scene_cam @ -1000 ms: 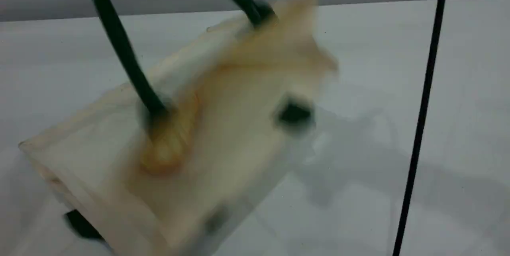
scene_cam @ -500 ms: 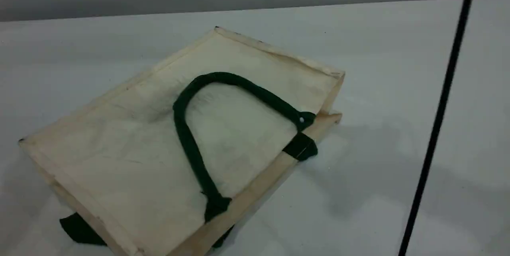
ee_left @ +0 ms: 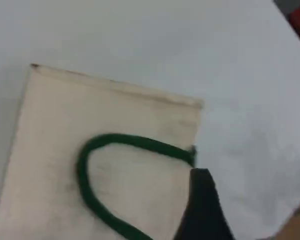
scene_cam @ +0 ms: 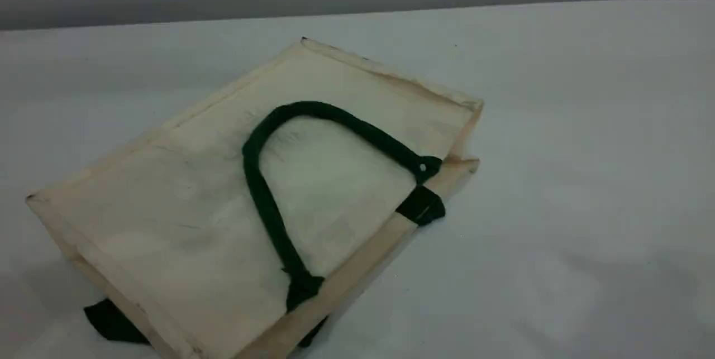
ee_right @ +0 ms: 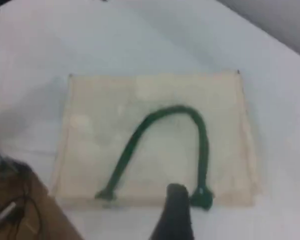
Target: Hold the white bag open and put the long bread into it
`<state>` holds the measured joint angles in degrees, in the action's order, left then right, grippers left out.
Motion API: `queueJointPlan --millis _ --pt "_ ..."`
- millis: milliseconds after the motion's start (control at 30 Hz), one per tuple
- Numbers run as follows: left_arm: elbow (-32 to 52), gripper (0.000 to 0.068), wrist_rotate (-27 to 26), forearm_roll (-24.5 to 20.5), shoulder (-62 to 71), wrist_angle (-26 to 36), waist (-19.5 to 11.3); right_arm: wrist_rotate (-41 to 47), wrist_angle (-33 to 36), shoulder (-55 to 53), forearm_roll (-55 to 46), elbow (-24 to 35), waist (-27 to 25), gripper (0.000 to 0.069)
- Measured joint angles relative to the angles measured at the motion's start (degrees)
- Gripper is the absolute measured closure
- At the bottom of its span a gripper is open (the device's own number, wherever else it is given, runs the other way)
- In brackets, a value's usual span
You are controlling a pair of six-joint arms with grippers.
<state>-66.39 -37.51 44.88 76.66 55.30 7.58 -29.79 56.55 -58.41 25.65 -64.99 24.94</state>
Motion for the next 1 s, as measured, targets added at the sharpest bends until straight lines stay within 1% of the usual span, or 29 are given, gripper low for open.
queueJointPlan --millis 167,267,400,467,533,667,800,933,1000 --pt "0.0 0.023 3.8 0.0 -6.2 6.4 0.0 8.0 8.0 8.1 -7.0 0.0 0.0 0.0113" --pt "0.0 0.023 5.5 0.0 -10.6 9.1 0.0 11.0 12.7 12.3 -10.6 0.0 0.0 0.0113" --pt "0.0 0.023 8.1 -1.3 -17.1 12.6 0.0 15.5 13.4 18.4 -12.5 0.9 0.0 0.0113" --pt "0.0 0.023 9.7 -3.5 -20.6 14.5 0.0 17.5 13.5 21.4 -12.5 2.4 0.0 0.0113" --pt "0.0 0.023 11.8 -6.0 -24.5 15.1 0.0 20.0 13.5 24.6 -13.0 4.9 0.0 0.0113" --pt "0.0 0.023 17.0 -11.2 -33.4 15.0 0.0 23.4 13.6 32.0 -13.2 11.4 0.0 0.0113" --pt "0.0 0.023 21.3 -16.5 -42.7 15.0 0.0 23.9 13.2 39.8 -14.6 18.9 0.0 0.0113" --pt "0.0 0.023 27.1 -23.2 -51.0 15.0 0.0 26.5 8.3 47.5 -15.7 26.2 0.0 0.0113" --pt "0.0 0.023 29.1 -26.8 -54.3 15.0 0.0 27.4 6.9 51.0 -15.6 29.3 0.0 0.0113"
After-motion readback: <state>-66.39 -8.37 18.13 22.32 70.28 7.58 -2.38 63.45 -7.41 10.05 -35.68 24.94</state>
